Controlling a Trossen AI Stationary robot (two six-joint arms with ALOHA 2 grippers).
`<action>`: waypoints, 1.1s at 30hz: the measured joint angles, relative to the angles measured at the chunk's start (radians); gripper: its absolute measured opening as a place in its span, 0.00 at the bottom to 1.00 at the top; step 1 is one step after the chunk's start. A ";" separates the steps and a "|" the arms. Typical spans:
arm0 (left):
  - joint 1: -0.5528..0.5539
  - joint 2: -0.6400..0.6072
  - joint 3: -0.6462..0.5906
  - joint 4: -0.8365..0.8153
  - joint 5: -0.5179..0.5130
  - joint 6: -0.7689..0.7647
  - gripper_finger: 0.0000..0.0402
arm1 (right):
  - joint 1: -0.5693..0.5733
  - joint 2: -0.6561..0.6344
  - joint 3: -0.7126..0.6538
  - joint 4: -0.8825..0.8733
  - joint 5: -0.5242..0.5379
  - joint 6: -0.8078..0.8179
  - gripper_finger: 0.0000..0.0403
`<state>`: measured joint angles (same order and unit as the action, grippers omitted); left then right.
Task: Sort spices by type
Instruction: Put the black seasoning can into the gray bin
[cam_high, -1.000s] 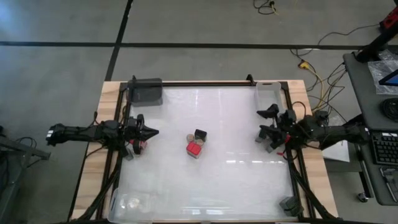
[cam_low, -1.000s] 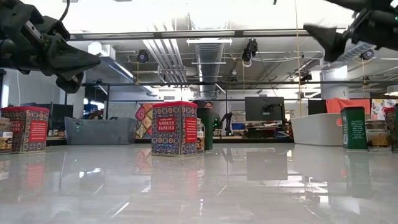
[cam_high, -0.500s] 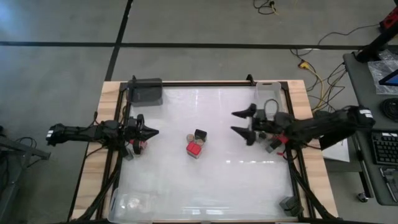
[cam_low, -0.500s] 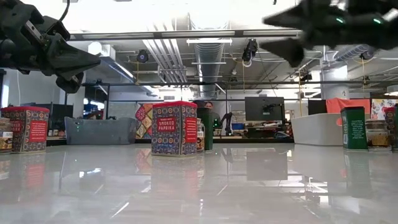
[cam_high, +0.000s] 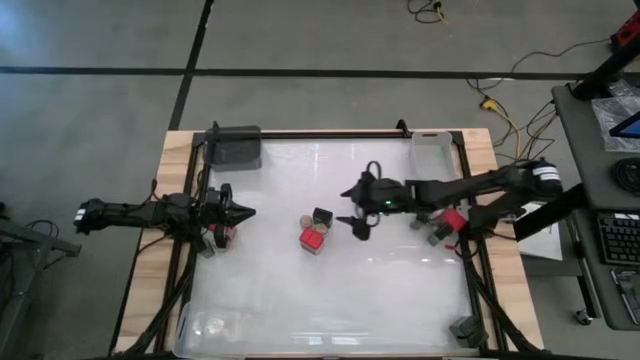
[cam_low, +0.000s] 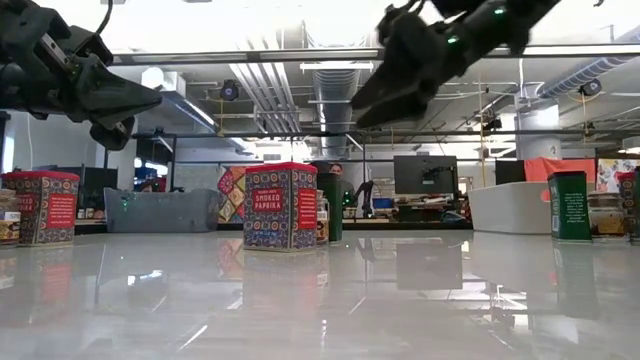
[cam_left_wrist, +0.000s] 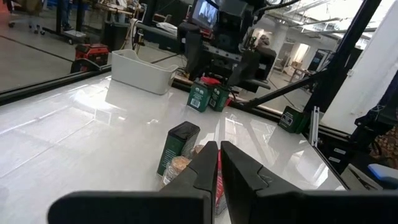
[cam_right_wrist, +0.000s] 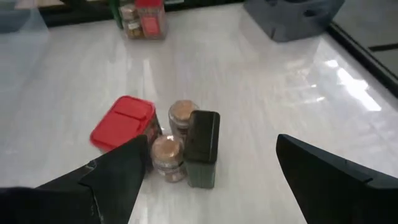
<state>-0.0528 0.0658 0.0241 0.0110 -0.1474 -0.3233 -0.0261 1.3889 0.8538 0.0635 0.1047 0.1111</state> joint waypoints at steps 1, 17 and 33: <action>0.000 0.000 0.000 0.000 0.000 0.000 0.01 | 0.000 0.025 0.014 -0.005 0.000 0.000 0.86; 0.000 0.002 0.000 0.002 0.000 0.000 0.01 | 0.000 0.270 0.184 -0.077 -0.061 -0.001 0.86; 0.000 0.009 0.000 0.004 0.000 0.000 0.01 | -0.007 0.327 0.233 -0.126 -0.043 0.046 0.86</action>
<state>-0.0527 0.0750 0.0238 0.0147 -0.1478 -0.3235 -0.0330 1.7162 1.0870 -0.0623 0.0616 0.1575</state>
